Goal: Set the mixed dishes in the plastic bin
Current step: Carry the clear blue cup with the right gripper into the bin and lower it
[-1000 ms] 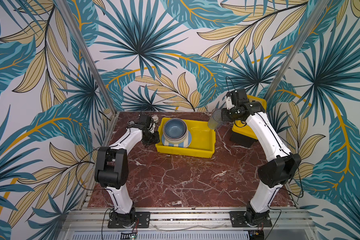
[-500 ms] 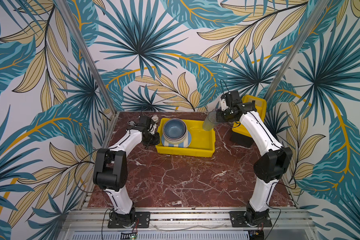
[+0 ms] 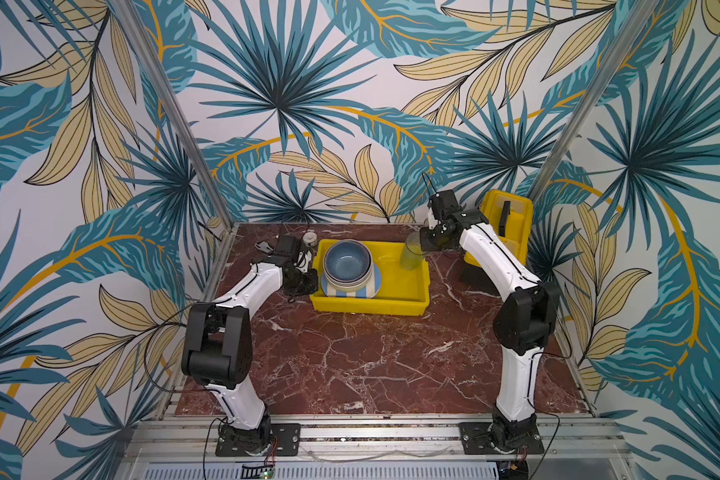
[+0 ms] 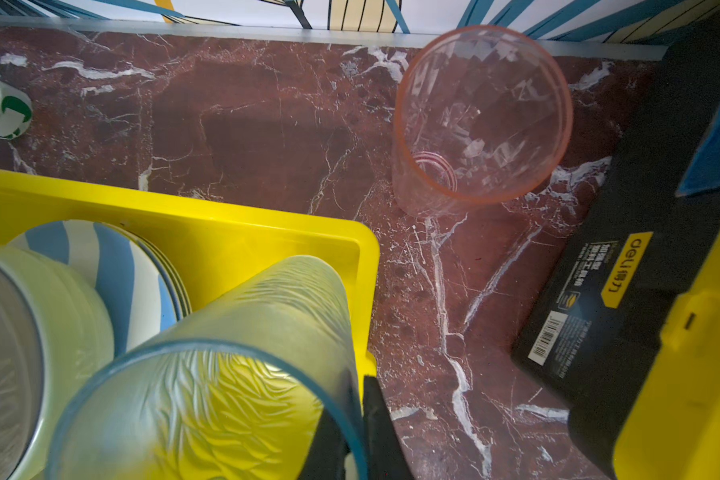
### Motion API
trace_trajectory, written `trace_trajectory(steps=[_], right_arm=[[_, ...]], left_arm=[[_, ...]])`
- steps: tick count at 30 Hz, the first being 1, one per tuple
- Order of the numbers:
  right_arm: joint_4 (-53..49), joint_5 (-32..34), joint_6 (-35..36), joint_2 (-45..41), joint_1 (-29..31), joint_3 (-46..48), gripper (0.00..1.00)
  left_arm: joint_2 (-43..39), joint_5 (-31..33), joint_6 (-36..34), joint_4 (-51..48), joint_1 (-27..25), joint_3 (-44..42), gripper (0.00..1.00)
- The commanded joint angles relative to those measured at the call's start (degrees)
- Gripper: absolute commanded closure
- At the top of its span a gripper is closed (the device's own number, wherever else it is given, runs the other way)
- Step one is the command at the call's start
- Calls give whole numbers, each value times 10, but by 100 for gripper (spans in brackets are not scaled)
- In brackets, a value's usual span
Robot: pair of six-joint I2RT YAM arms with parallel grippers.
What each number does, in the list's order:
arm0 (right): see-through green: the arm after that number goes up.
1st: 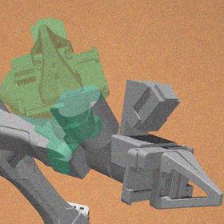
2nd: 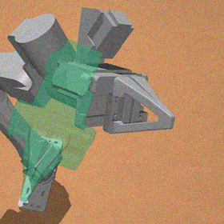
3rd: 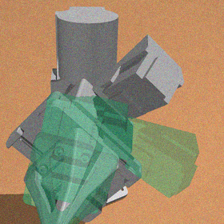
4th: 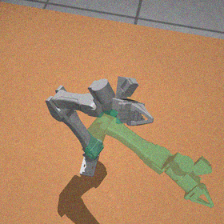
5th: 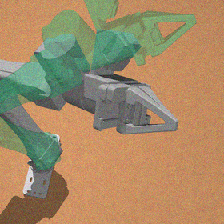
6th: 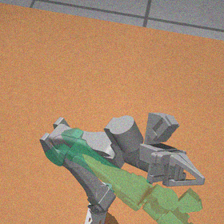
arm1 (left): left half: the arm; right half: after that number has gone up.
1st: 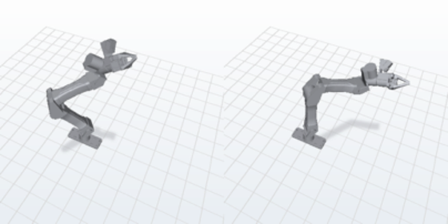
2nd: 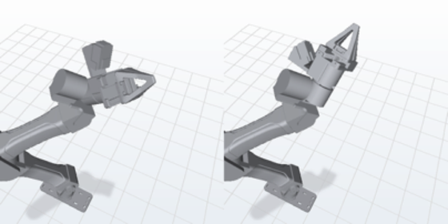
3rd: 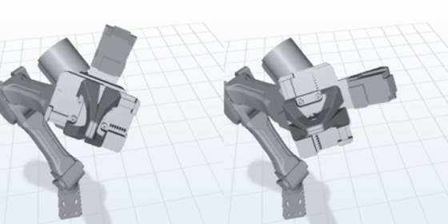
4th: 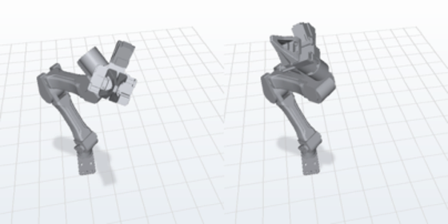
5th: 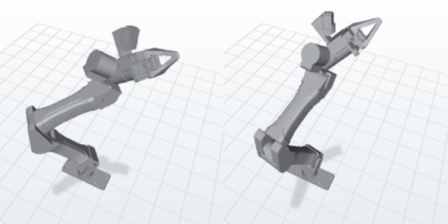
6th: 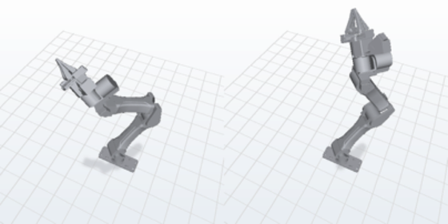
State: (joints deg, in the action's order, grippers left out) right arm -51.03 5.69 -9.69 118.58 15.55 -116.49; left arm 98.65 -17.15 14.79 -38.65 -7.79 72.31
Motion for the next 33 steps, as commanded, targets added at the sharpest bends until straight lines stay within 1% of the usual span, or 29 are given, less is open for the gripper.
trace_trajectory(steps=[1,6,12,21,28,33], right_arm=[[14,19,-10,18,1,-20,98],[14,18,-7,34,1,-29,97],[-11,14,-5,59,2,-53,92],[-26,16,-2,73,2,-65,88],[-22,16,-6,77,5,-66,81],[-23,13,-5,76,7,-65,80]], left_arm=[[-34,-22,-5,-29,-2,-10,94],[-53,-18,-3,-32,-3,-28,95],[-66,-14,1,-36,-3,-40,95],[-82,-7,-1,-46,-3,-44,95],[-91,-8,-4,-54,-3,-49,95],[-100,-4,-4,-57,-3,-55,95]])
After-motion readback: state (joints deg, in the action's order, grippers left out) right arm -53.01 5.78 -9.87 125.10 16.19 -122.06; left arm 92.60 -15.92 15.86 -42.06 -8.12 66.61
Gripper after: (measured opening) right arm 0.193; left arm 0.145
